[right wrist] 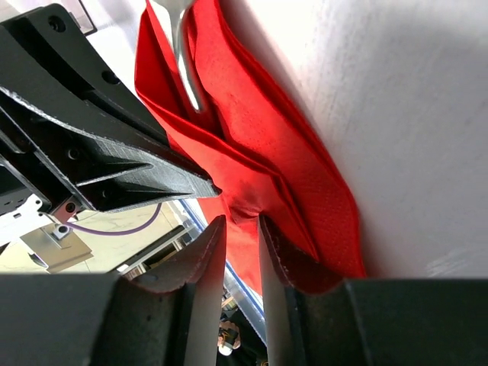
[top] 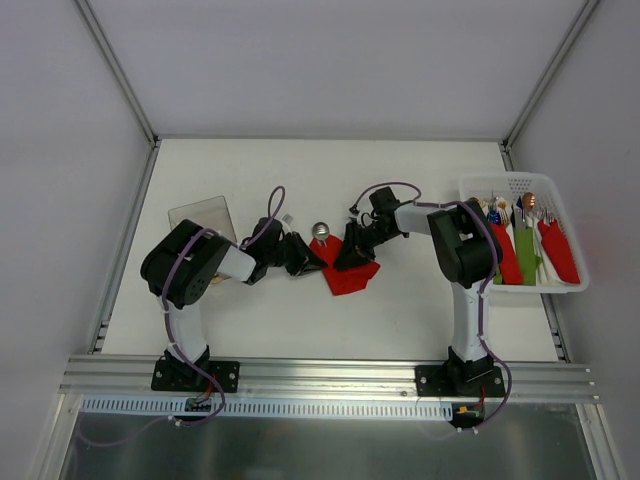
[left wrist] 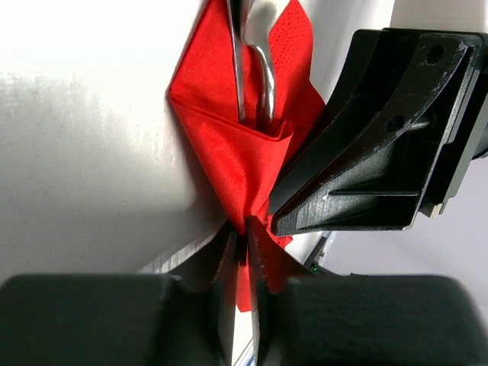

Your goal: Place the utensils on the paper napkin and roll it up

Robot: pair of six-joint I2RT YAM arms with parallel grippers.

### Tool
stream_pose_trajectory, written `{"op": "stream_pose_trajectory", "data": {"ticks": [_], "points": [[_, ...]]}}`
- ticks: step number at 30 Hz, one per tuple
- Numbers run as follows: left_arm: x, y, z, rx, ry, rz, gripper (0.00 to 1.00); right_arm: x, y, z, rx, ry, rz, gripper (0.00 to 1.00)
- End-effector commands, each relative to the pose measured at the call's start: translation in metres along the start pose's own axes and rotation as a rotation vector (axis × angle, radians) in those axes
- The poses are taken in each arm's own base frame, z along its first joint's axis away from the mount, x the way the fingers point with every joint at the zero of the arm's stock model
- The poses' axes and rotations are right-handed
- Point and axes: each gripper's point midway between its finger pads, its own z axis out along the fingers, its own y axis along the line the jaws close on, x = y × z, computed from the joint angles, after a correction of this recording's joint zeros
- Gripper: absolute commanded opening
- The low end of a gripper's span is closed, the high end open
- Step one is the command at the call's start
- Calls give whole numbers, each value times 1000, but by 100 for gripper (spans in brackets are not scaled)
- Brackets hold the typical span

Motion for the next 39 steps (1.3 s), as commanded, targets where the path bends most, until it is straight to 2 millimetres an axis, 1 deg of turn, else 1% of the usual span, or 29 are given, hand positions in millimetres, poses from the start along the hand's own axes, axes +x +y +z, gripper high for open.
{"op": "stream_pose_trajectory", "data": {"ticks": [1, 2, 3, 4, 5, 6, 10, 13, 15, 16, 18, 20, 23, 24, 26, 27, 28, 29, 30, 31, 32, 33, 34, 35, 36, 37, 38, 39], "points": [[5, -7, -5, 15, 5, 39, 10, -4, -35, 4, 119, -15, 26, 27], [6, -8, -7, 17, 6, 41, 19, -4, -35, 4, 122, -15, 22, 27], [8, -6, -9, 15, 10, 39, 24, -4, -36, 3, 124, -16, 20, 27], [12, -2, -11, 7, 17, 33, 28, -3, -36, 3, 125, -14, 21, 27], [14, -3, -13, 11, 20, 37, 30, -3, -38, 2, 129, -13, 21, 27], [19, 2, -14, 0, 27, 33, 32, -3, -38, 1, 134, -13, 15, 26], [29, 3, -14, -2, 49, 43, 33, -2, -42, -2, 145, -15, 15, 26], [40, 1, -9, -2, 82, 54, 32, -1, -44, -2, 150, -11, 18, 25], [46, 2, -4, -9, 99, 50, 32, -1, -45, -2, 152, -10, 21, 25], [51, 2, -2, -12, 107, 54, 32, -1, -44, -2, 151, -12, 18, 25], [53, 5, 0, -17, 109, 44, 22, -1, -45, -2, 155, -11, 19, 24], [54, 8, 0, -26, 98, 33, 6, -1, -45, -2, 157, -8, 19, 24], [53, 10, -2, -31, 80, 31, 0, 0, -47, -2, 161, -4, 21, 24], [54, 13, -4, -40, 77, 28, 0, 1, -48, -2, 165, -2, 21, 23], [53, 13, -7, -44, 69, 33, 0, 0, -48, -2, 165, -3, 18, 23], [54, 13, -8, -46, 72, 34, 2, 1, -48, -2, 166, 2, 19, 23], [56, 15, -10, -49, 74, 32, 14, 1, -48, -2, 166, 2, 14, 23], [56, 9, -14, -32, 70, 44, 21, 1, -48, -2, 167, 3, 11, 22], [57, 9, -17, -28, 68, 53, 28, 1, -49, -3, 172, 5, 11, 22], [58, 9, -21, -24, 65, 63, 37, 1, -49, -4, 173, 7, 2, 22], [56, -3, -27, 7, 48, 109, 40, 2, -49, -4, 173, 9, -2, 22], [56, -8, -30, 15, 44, 137, 41, 3, -49, -5, 175, 13, -4, 22], [54, -8, -32, -14, 37, 150, 41, 2, -48, -5, 177, 13, -12, 22], [49, -20, -38, 1, 16, 212, 38, 3, -49, -6, 181, 13, -24, 22], [42, -33, -39, 5, -3, 244, 37, 4, -50, -7, 189, 19, -27, 22], [35, -37, -40, -13, -34, 261, 36, 4, -50, -7, 192, 21, -33, 22], [34, -37, -43, -46, -37, 286, 36, 3, -49, -7, 194, 23, -48, 22], [29, -41, -43, -59, -45, 299, 34, 3, -50, -8, 199, 27, -40, 22]]}}
